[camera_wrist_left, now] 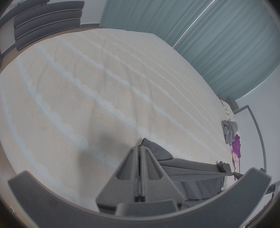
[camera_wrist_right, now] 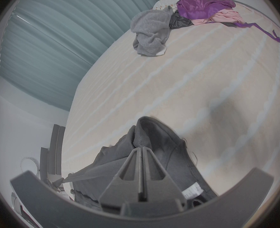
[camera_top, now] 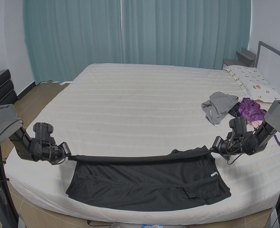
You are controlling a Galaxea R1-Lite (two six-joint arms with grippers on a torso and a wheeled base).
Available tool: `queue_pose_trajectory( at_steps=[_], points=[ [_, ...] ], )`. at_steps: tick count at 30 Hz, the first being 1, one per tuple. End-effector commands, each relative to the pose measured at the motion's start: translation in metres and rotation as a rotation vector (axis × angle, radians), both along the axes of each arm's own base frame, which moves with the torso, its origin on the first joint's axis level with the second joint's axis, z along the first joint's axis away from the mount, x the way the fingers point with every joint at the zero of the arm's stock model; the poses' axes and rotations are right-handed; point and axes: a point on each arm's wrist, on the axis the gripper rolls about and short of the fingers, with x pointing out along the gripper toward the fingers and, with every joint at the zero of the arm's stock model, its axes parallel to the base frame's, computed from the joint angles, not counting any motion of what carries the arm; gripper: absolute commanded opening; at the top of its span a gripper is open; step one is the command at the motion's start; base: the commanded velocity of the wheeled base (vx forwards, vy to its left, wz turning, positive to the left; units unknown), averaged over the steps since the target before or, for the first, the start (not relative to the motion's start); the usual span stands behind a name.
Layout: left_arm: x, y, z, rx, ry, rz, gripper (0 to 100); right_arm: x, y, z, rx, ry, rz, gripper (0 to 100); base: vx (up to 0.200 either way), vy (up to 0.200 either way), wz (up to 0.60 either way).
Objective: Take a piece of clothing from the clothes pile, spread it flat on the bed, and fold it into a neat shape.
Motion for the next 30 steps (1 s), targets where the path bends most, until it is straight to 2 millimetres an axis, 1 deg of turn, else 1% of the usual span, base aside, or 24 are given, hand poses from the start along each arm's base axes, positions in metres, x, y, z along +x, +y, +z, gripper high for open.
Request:
queue_pose_trajectory(
  at_steps=[1,4,9,12,15,16,17,18,24,30],
  points=[
    [-0.012,0.001,0.002,-0.014,0.022,-0.006,0,-0.015,-0.005,0.0,-0.008,0.03,0.004,0,0.0,0.0,0.0],
    [-0.018,0.0,-0.001,-0.019,0.04,-0.011,0,-0.025,-0.005,-0.007,-0.028,0.063,0.031,0,0.0,0.0,0.0],
    [-0.025,0.002,-0.006,-0.011,0.068,-0.016,0,-0.035,-0.007,-0.013,-0.029,0.074,0.045,0,0.0,0.0,0.0],
    [-0.04,0.006,-0.015,0.029,0.106,-0.081,0,-0.043,-0.01,-0.02,-0.037,0.071,0.046,0,0.0,0.0,0.0],
    [-0.045,0.005,-0.018,0.04,0.121,-0.1,0,-0.049,-0.011,-0.027,-0.058,0.079,0.07,0,0.0,0.0,0.0],
    [-0.049,0.005,-0.018,0.04,0.131,-0.103,0,-0.054,-0.012,-0.032,-0.074,0.091,0.087,0,0.0,0.0,0.0],
    [-0.049,0.005,-0.018,0.04,0.131,-0.103,0,-0.054,-0.012,-0.032,-0.074,0.091,0.087,0,0.0,0.0,0.0],
    [-0.052,0.004,-0.018,0.039,0.136,-0.107,0,-0.06,-0.012,-0.035,-0.079,0.104,0.098,0,0.0,0.0,0.0],
    [-0.054,0.004,-0.021,0.039,0.147,-0.107,0,-0.063,-0.012,-0.037,-0.085,0.087,0.1,0,0.0,0.0,0.0],
    [-0.054,0.004,-0.022,0.042,0.153,-0.108,0,-0.068,-0.01,-0.044,-0.129,0.102,0.151,0,0.0,0.0,0.0]
  ],
)
